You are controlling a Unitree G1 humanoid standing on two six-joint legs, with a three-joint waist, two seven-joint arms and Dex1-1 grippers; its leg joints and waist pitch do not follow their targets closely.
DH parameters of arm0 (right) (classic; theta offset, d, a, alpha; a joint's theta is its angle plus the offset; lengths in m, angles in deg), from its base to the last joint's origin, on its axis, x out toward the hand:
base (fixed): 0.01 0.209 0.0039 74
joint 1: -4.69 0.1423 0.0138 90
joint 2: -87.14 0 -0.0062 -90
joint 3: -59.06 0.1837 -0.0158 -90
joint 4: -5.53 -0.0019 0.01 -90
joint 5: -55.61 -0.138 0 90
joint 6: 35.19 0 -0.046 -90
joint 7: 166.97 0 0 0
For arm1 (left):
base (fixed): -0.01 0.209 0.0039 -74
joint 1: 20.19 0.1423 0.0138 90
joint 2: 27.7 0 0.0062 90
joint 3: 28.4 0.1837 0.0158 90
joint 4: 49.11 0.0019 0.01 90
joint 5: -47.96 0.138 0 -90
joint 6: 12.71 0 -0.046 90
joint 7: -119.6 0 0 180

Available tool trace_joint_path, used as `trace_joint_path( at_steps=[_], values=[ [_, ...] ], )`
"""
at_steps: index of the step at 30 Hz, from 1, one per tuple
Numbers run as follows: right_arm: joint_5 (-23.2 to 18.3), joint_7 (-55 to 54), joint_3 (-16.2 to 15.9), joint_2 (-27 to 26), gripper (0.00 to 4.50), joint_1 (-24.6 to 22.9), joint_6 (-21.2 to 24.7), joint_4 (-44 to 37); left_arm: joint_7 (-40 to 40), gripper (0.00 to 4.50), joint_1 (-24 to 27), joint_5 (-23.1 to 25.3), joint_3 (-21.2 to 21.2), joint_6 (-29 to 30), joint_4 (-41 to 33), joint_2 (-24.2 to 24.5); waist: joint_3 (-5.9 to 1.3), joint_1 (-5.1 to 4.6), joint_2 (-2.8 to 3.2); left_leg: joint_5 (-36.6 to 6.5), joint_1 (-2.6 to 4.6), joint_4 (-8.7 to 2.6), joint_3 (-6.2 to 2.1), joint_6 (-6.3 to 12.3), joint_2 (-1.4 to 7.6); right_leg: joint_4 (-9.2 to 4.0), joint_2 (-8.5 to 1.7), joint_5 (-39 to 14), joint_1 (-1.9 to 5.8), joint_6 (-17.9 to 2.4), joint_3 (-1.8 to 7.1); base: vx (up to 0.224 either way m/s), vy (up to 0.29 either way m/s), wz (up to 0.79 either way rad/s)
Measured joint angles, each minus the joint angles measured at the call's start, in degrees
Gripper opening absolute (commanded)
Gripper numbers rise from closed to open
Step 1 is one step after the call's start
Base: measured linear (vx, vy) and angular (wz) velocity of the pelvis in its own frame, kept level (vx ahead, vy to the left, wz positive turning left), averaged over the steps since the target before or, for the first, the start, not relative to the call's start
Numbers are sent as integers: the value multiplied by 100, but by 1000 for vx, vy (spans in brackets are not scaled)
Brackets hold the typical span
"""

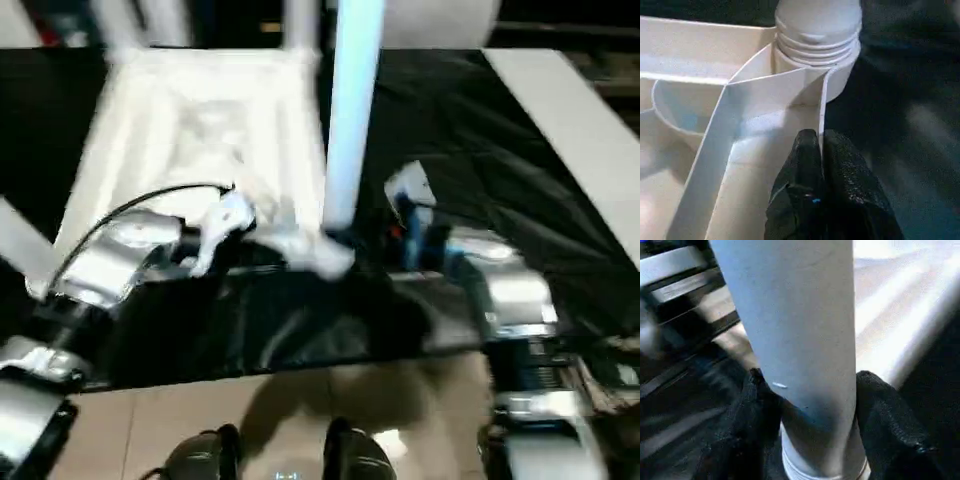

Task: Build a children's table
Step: Rotate leg to tighten

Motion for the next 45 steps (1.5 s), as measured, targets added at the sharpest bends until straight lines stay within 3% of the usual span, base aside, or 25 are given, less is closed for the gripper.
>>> trace_joint_path(
  at_steps=[3, 7, 10, 12, 17, 19, 22, 29, 34, 41, 42, 45],
  values=[
    [238, -1030, 177, -468, 202, 133, 77, 9, -629, 0, -78, 126, -70, 292, 22, -329, 0, -48, -1, 0, 2, -5, 0, 0, 0, 0, 1, 0, -5, 0, 0, 0, 0, 0],
    [758, -2817, 343, -1194, 202, 345, 64, 18, -1762, 0, -294, 371, -193, 557, 249, -945, -1, -33, 1, 1, 1, -21, -2, -1, -4, 1, 2, 0, -8, 0, -2, 0, 0, 0],
    [944, -3571, 416, -1439, 266, 401, -23, 29, -2289, 0, -383, 436, -201, 621, 329, -1256, -3, 3, 4, -7, 0, -45, -1, 5, -18, 0, -2, 1, -8, -1, 8, 0, 0, 0],
    [1026, -3766, 415, -1533, 268, 405, -95, 27, -2411, 0, -396, 456, -199, 635, 330, -1339, -4, 15, 6, -9, 2, -63, -1, 10, -19, 1, -2, 2, -10, -2, 8, 0, 0, 0],
    [1034, -3723, 441, -1567, 324, 402, -243, 37, -2446, 0, -397, 457, -204, 696, 263, -1377, -5, 39, 13, 5, -3, -82, -1, 40, -18, 6, 0, 10, -22, -16, 5, 0, 0, 0],
    [939, -3501, 444, -1469, 347, 376, -231, 22, -2363, 0, -383, 457, -191, 680, 239, -1331, -5, 43, 13, 5, -4, -80, -1, 40, -18, 5, 0, 10, -22, -16, 5, 0, 0, 0],
    [614, -2502, 291, -919, 370, 212, -187, -51, -1924, 0, -223, 413, -67, 491, 11, -1003, -4, 38, 13, 4, -2, -82, -2, 42, -16, 4, 2, 8, -21, -14, 5, 0, 0, 0],
    [448, -700, 13, 201, 435, 182, -383, 110, -850, 0, -118, 343, 94, -135, -21, -336, 2, 82, 21, -4, -6, -69, -2, 23, -3, 11, 8, 2, -22, -3, -1, 0, 0, 0],
    [245, 874, -304, 867, 435, -18, -890, 144, -85, 0, -48, 133, 174, -577, -13, 93, 5, 103, 15, 4, -16, -63, -1, 42, 0, 12, 8, 12, -26, -20, -2, 0, 0, 0],
    [23, 2233, -509, 1213, 435, -53, -1317, 250, 922, 0, 64, -52, 258, -1052, -28, 529, 4, 182, 13, 4, -26, -57, 2, 45, 2, 18, 8, 14, -35, -26, -2, 0, 0, 0],
    [-30, 2401, -528, 1216, 409, -39, -1326, 281, 1081, 0, 72, -74, 290, -1143, -29, 597, 4, 198, 13, 4, -25, -54, 2, 45, 3, 19, 8, 14, -34, -27, -2, 0, 0, 0],
    [-187, 2737, -606, 1208, 388, 1, -1330, 438, 1444, 0, 89, -121, 426, -1320, -82, 730, 4, 303, 12, 3, -26, -37, 2, 45, 4, 30, 7, 15, -33, -28, -2, 0, 0, 0]
  ],
)
